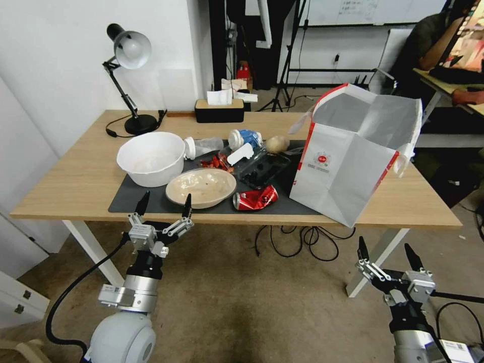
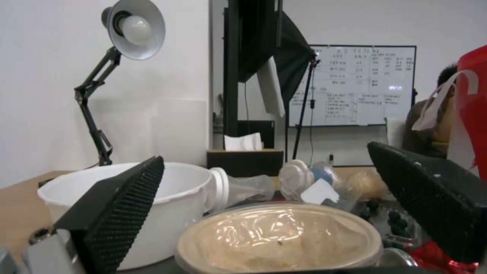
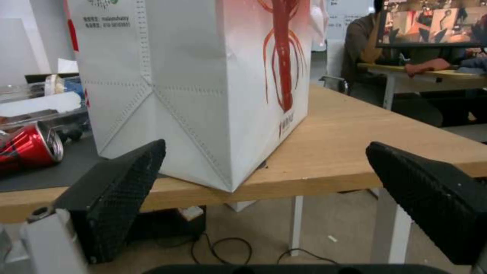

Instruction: Pick up the food delivery bag from the floor and place it on the table.

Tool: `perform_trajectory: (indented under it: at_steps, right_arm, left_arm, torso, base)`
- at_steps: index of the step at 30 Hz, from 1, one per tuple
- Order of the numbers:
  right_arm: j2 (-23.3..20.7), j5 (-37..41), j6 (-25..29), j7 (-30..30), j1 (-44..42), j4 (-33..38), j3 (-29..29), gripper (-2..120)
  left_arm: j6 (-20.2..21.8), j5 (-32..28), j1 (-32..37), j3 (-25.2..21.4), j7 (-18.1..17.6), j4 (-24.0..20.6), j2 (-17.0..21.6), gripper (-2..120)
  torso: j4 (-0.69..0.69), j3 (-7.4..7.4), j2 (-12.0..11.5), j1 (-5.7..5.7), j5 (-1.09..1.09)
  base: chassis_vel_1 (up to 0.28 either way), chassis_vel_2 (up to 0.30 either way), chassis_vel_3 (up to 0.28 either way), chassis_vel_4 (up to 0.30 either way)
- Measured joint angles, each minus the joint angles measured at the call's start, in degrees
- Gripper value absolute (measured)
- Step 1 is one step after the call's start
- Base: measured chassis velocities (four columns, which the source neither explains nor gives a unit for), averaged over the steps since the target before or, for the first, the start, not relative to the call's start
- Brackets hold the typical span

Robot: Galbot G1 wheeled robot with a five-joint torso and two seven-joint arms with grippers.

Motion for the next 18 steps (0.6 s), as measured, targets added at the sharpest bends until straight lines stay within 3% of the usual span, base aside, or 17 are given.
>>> perform_trajectory:
  at_steps: [18]
  right_arm:
    - [-1.5,3.5,-0.2,-1.4,0.2,-0.4,1.4,100]
  left_arm:
    - [-0.7,0.9,1.0,-0.2,-0.2,2.3,-0.2,100]
  torso:
    - [0.00,0.00,0.0,0.01,0.00]
  base:
    - [0.000,0.000,0.000,0.000]
